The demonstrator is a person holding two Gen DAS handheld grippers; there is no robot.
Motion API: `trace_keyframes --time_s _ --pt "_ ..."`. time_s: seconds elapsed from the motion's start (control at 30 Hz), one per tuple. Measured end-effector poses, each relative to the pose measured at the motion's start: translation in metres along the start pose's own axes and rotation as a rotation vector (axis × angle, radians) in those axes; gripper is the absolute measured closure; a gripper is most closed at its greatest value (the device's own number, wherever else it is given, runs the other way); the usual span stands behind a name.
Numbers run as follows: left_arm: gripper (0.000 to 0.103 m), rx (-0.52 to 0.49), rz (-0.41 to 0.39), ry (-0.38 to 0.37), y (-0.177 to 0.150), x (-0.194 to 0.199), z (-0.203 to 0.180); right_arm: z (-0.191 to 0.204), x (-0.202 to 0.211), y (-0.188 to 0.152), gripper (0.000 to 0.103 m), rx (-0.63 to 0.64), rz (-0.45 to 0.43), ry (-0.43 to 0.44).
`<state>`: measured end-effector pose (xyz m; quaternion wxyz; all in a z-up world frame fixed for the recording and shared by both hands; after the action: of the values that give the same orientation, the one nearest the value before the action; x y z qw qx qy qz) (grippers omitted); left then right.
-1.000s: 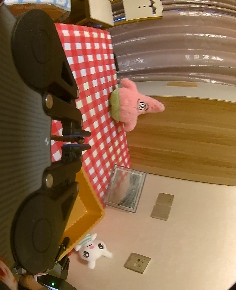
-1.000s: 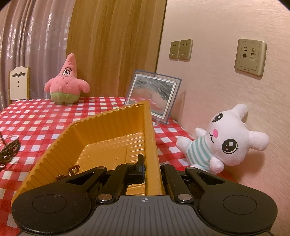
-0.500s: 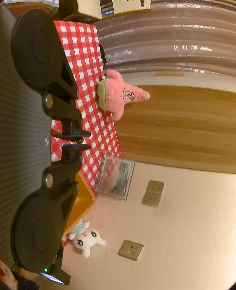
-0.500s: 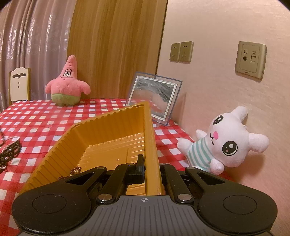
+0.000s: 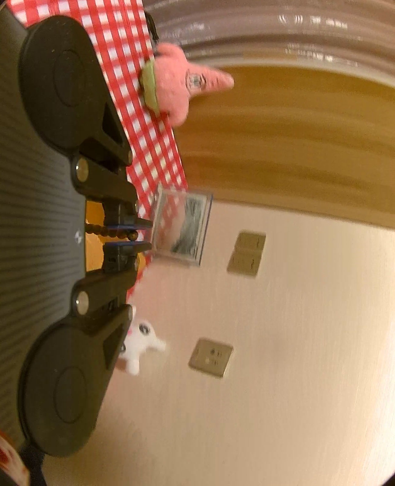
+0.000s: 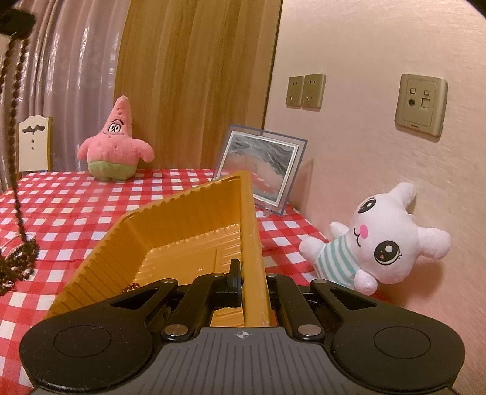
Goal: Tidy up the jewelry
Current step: 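Lift the bead strand and lower it into the orange tray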
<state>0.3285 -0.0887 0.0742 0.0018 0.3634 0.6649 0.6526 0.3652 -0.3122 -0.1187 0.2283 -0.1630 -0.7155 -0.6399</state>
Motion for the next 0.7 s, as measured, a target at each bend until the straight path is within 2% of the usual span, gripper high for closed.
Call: trace_keyframes --time_s 0.2,0.37,0.57,0.7 --pt "0.097 -0.011 -0.007 -0.089 0.006 -0.02 -0.031 0.001 0.001 0.003 0.099 -0.001 -0.007 0.008" --pt "0.097 0.024 0.015 -0.152 0.002 -0.047 -0.046 0.002 0.002 0.003 0.099 0.0 -0.006 0.013" --pt "0.097 0.117 0.153 -0.197 -0.042 -0.095 -0.048 0.001 0.001 0.001 0.099 -0.005 -0.003 0.015" --pt "0.097 0.167 0.25 -0.185 -0.081 -0.119 -0.043 0.001 0.002 -0.001 0.099 -0.007 -0.001 0.015"
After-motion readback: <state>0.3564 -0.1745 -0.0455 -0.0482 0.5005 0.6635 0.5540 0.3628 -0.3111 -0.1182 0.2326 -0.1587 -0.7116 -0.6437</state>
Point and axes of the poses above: each gripper's, at about its wrist camera, not at the fingertips, and x roughly against the way its jaws point, z to its left, y to its top, the point moved 8 cm from there along -x, roughly the way its jaws point, and after that the axes turned 7 degrees about z, right-handed, at the moved point
